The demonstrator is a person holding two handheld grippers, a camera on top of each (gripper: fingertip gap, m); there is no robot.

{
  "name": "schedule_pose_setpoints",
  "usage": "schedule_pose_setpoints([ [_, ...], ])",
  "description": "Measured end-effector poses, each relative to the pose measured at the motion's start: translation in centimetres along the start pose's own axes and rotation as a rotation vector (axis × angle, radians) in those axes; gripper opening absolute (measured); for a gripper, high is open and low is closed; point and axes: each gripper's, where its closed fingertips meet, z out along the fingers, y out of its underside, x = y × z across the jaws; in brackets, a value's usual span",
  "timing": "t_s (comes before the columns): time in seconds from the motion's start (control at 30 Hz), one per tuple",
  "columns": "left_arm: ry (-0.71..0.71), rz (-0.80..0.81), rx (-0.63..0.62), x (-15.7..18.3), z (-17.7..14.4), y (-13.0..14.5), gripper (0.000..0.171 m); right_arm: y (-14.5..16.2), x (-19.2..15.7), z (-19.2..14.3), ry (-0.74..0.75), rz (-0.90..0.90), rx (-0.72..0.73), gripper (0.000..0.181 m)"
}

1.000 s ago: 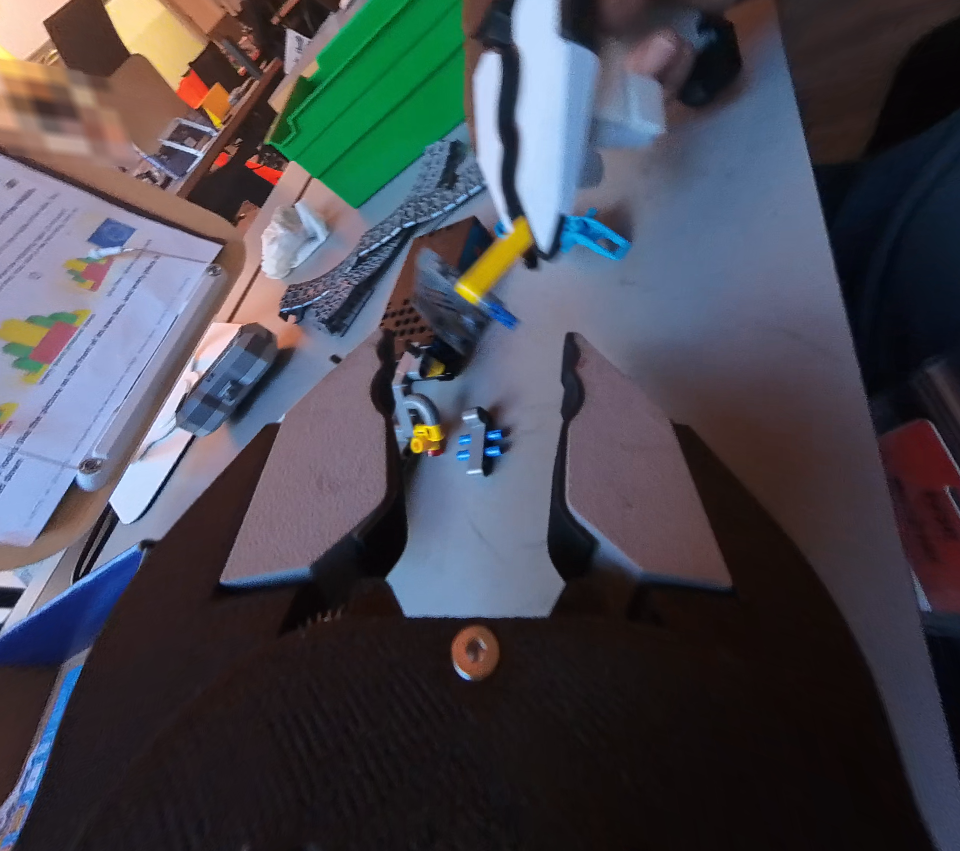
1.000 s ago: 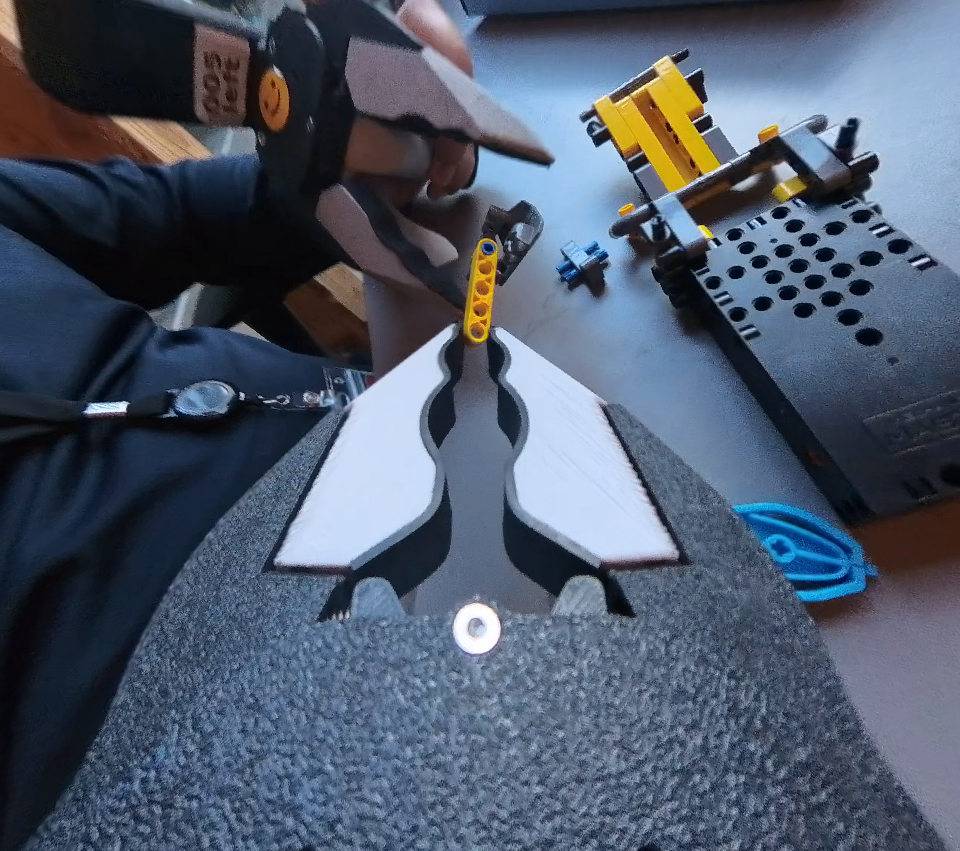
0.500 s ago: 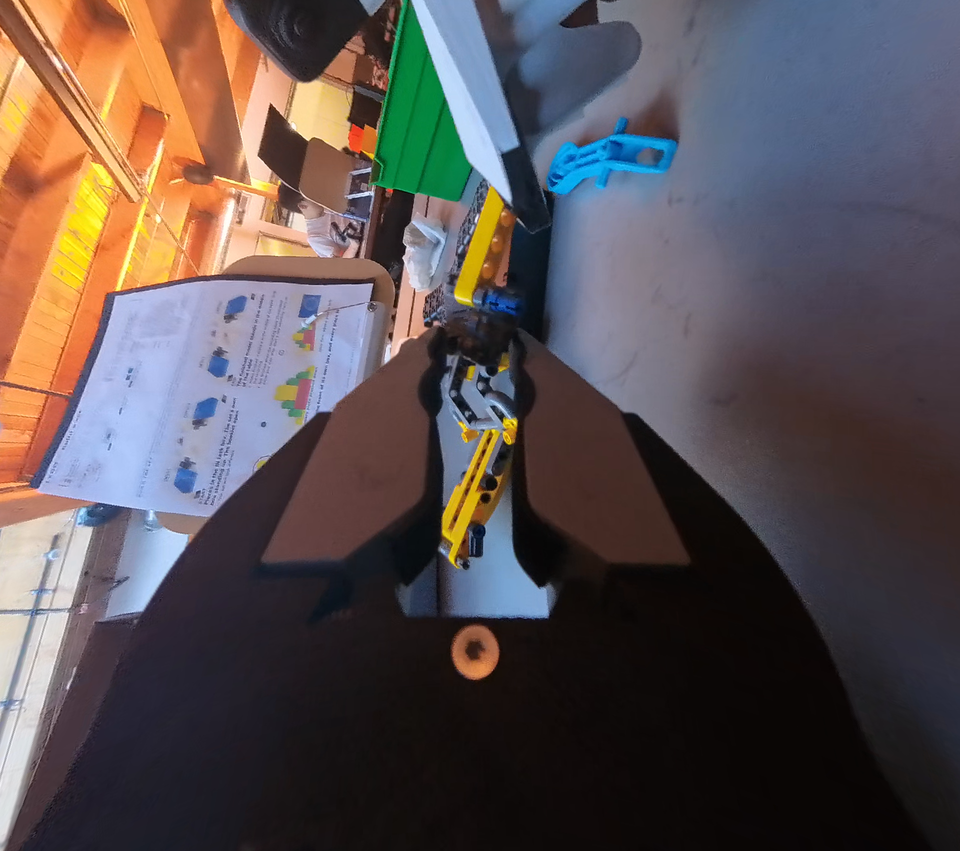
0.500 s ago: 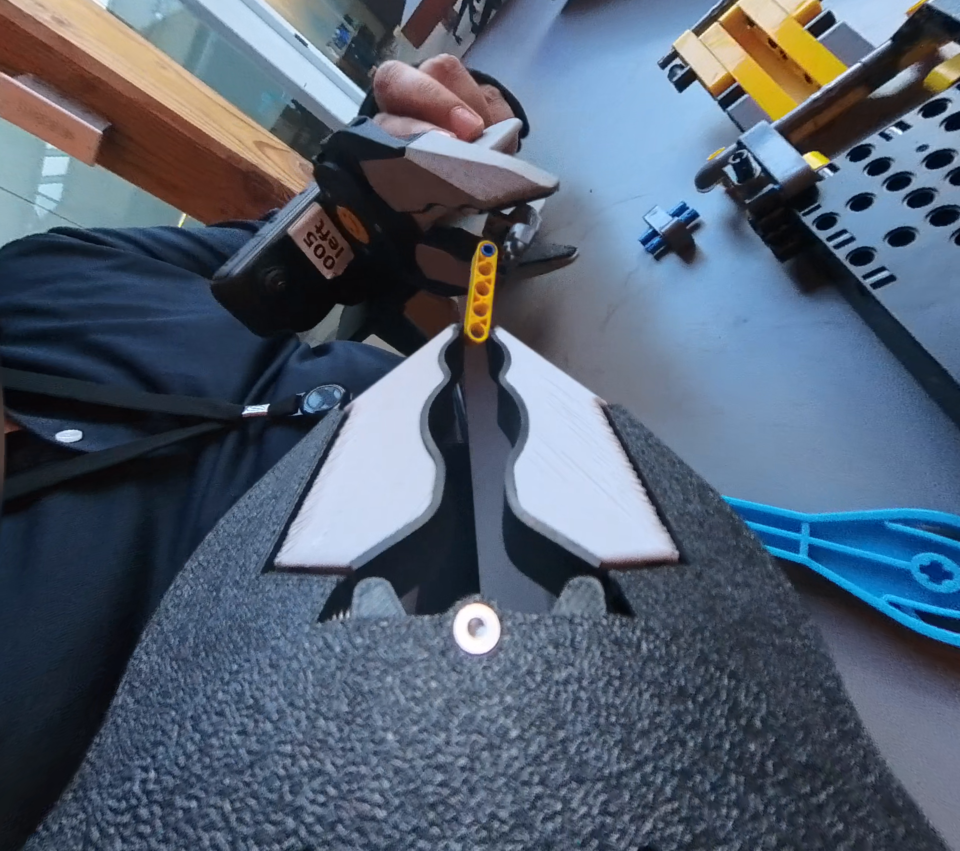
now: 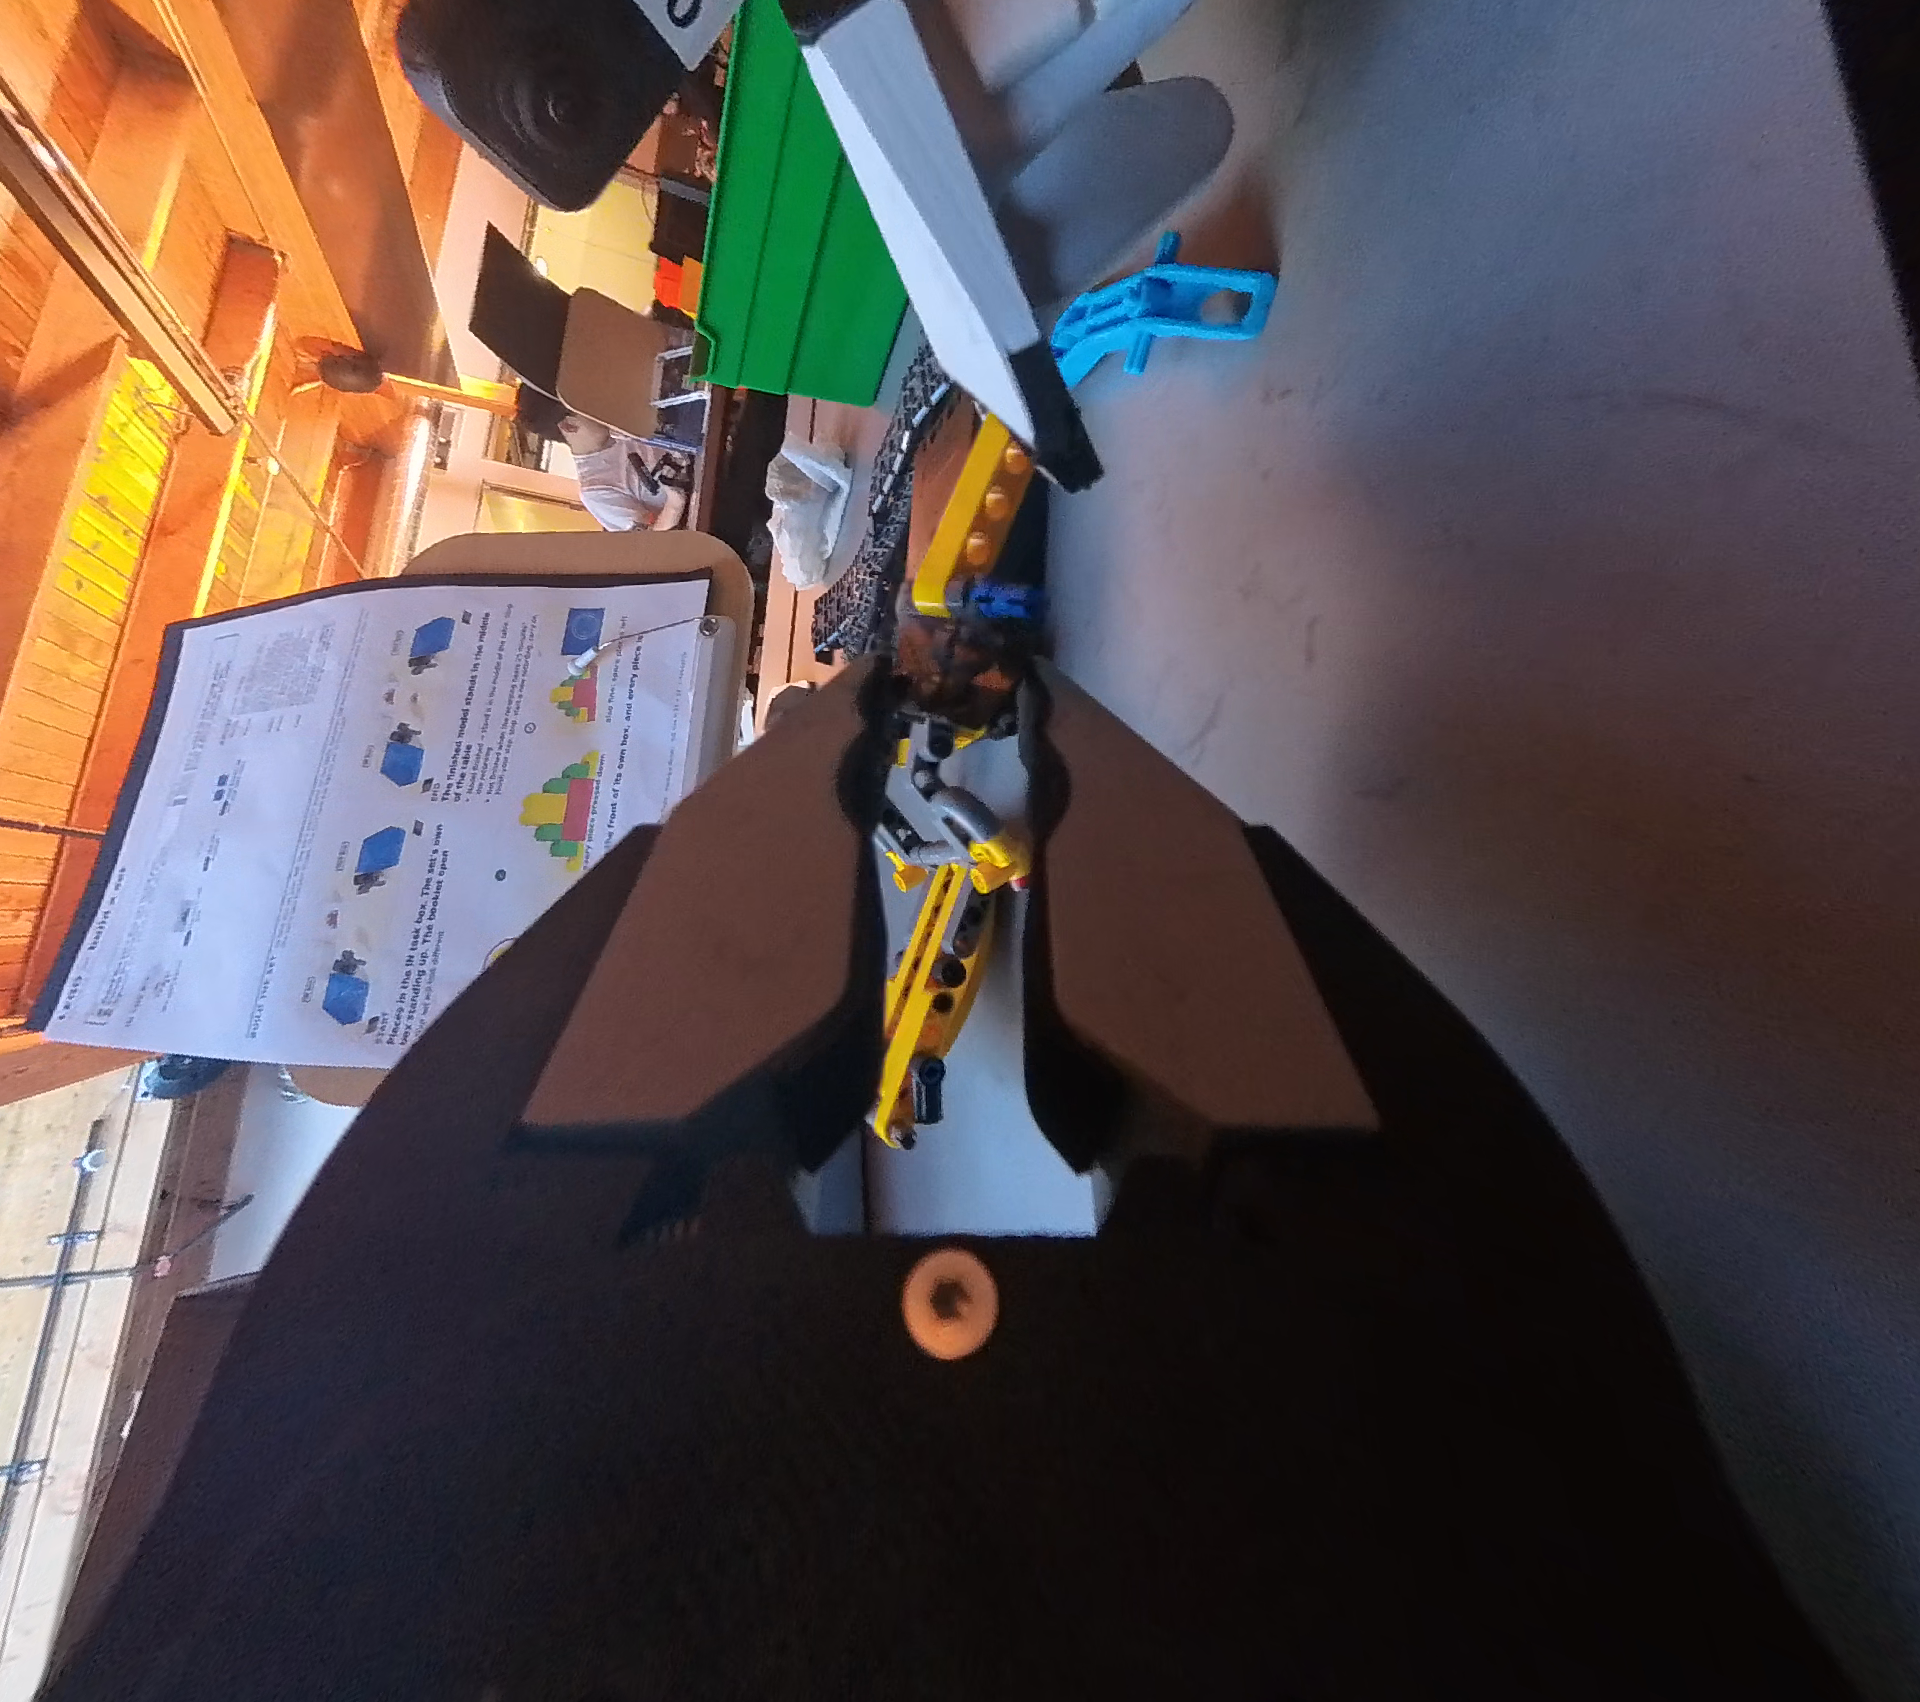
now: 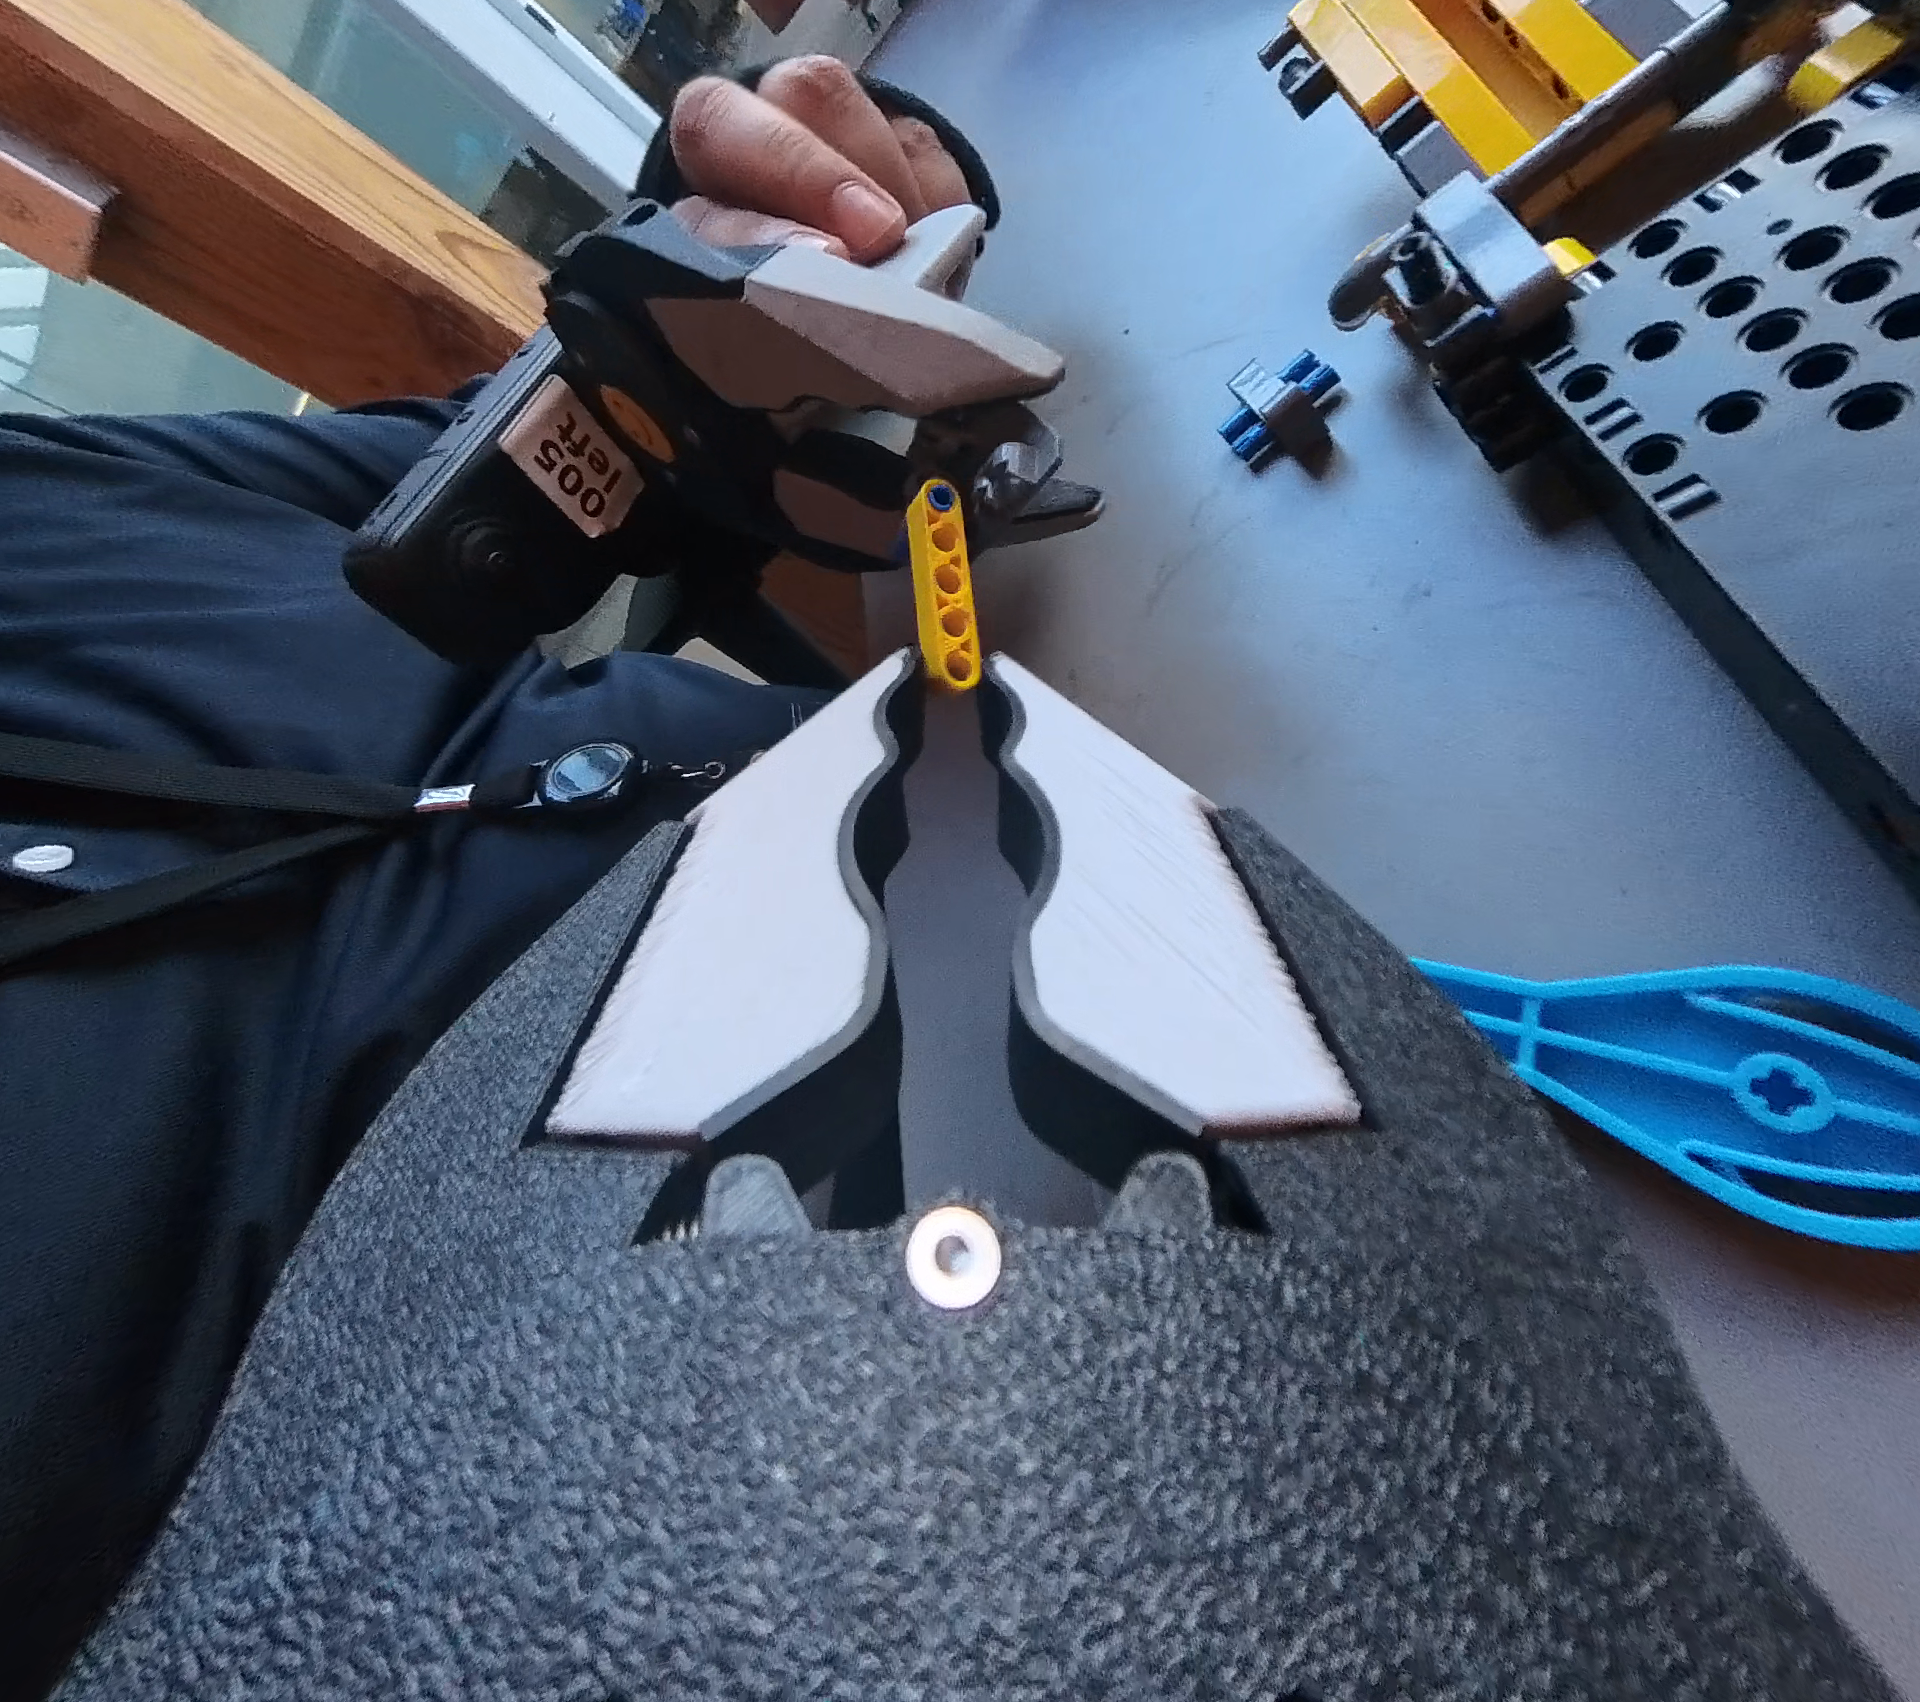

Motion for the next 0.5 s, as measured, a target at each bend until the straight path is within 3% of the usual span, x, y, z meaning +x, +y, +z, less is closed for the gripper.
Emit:
schedule_pose_setpoints([
  [0.13,0.036,-0.014,-0.020,0.6,0.3,0.2,0.019,-0.2,1.2,-0.1,0.114,-0.076,-0.007,0.008],
  [0.4,0.094,0.034,-0.037,2.0,0.4,0.4,0.010,0.3,3.0,0.1,0.437,-0.472,-0.148,0.009],
  [0.5,0.122,0.057,-0.045,2.8,0.6,0.5,0.009,0.8,3.7,0.1,0.487,-0.506,-0.193,0.010],
])
